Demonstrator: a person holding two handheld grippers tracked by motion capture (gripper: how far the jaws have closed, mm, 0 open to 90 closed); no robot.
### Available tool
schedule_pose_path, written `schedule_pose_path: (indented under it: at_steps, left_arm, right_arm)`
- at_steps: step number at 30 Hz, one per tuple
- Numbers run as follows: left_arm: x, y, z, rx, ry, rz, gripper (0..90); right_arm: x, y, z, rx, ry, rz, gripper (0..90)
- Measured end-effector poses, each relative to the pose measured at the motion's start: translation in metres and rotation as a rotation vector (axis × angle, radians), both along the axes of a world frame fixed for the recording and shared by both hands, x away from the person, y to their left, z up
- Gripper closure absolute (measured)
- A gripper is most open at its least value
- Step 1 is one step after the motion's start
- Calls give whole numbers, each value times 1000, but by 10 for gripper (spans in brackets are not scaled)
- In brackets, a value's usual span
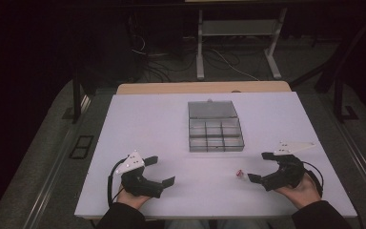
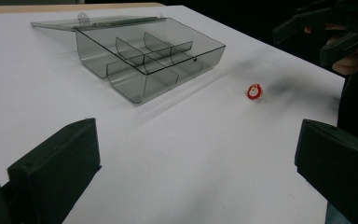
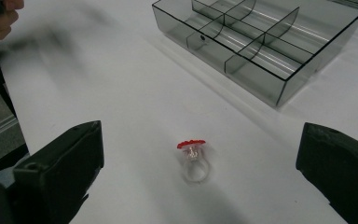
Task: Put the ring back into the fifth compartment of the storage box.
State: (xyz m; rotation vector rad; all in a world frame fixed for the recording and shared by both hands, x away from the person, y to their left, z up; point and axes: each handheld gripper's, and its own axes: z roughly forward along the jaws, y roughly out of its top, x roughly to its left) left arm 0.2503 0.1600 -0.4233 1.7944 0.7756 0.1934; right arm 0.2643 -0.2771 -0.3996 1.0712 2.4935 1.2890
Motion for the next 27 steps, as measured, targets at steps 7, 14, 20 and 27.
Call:
schedule_pose_path:
  at_steps: [7,14,20,27]
  left_arm:
    - [0,0,0,4,2,1,0]
    - [0,0,0,4,3,2,0]
    - [0,1,0,8,3,9,0]
    - [1,0,-1,11,6,10,0]
  right_arm:
    - [9,8,5,-29,9,32,3]
    - [17,16,2,-63,27,53,3]
    - [23,21,-3,-89,48,75,3]
    - [29,26,-9,-123,73,101,3]
